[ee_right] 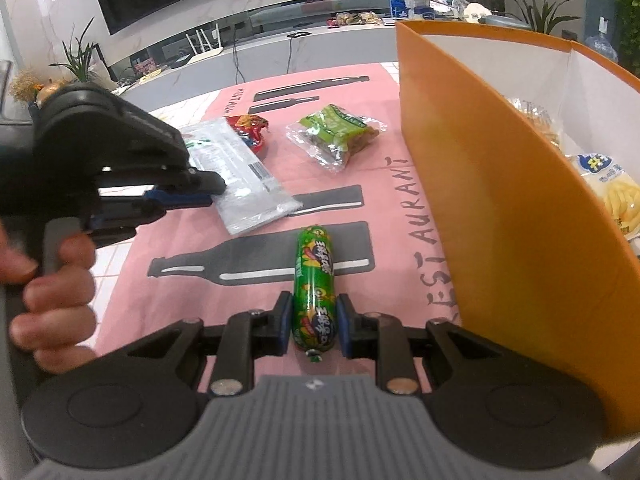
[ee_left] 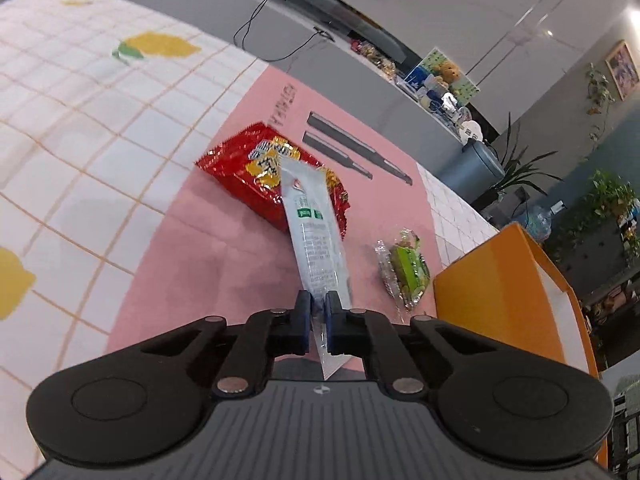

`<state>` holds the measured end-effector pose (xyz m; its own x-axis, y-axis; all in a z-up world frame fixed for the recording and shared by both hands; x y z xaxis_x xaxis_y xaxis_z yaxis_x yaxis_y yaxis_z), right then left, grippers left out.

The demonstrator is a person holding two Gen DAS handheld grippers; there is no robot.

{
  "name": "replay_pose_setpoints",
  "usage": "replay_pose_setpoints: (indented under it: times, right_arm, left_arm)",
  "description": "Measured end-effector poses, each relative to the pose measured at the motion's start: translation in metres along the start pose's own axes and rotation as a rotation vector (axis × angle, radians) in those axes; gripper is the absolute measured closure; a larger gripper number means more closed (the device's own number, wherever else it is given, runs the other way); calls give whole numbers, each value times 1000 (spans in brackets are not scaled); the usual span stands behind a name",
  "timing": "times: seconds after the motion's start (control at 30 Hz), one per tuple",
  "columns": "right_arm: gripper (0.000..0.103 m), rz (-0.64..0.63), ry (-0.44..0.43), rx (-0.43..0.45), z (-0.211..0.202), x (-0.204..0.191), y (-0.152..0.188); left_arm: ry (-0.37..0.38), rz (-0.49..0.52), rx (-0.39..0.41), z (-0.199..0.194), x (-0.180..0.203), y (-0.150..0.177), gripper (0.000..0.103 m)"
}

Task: Organize snacks
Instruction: 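Grasp the white strip packet with the left tool while the right tool holds the green stick, then carry the green stick over the box and open the right tool while the left tool carries the white packet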

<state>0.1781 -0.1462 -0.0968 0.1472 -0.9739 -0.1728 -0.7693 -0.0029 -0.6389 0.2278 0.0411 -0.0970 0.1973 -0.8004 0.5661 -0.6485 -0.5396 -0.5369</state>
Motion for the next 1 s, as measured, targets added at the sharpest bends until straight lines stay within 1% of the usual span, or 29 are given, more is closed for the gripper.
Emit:
replay_pose_setpoints:
  times: [0.03, 0.13, 0.37, 0.5, 0.53, 0.67, 0.83, 1.0]
  right_arm:
    - [82, -2, -6, 2, -1, -1, 0]
    - [82, -11, -16, 12, -5, -4, -1]
    - [82, 5, -44, 37, -17, -5, -7]
    - [82, -14, -99, 60, -26, -8, -10]
    - [82, -14, -109, 66, -29, -9, -12]
    - [83, -26, -123, 109, -42, -8, -20]
    - [83, 35, -182, 154, -62, 6, -35]
    - [83, 79, -242, 226, -94, 25, -55]
  left_arm:
    - [0, 7, 2, -3, 1, -1, 98]
    - [-41, 51, 9, -17, 4, -1, 99]
    - [-31, 74, -23, -46, 1, 0, 100]
    - [-30, 43, -15, -64, 0, -2, 100]
    - [-25, 48, -15, -68, 1, -3, 100]
    - [-24, 102, -11, -86, 13, -5, 101]
    - [-10, 129, -13, -103, 30, -10, 102]
    - [10, 150, 0, -116, 51, -16, 102]
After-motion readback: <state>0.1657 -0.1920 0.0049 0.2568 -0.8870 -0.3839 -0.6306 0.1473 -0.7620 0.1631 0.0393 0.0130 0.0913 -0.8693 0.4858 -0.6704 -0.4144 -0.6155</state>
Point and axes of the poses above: each gripper's, at about its wrist camera, not at the fingertips, and z roughly the way its jaws point, x to its right, y to its underside, the point moved 1 cm from there along z, roughly the way its jaws point, and after that the axes turned 3 degrees about y, right-handed, at the moved point
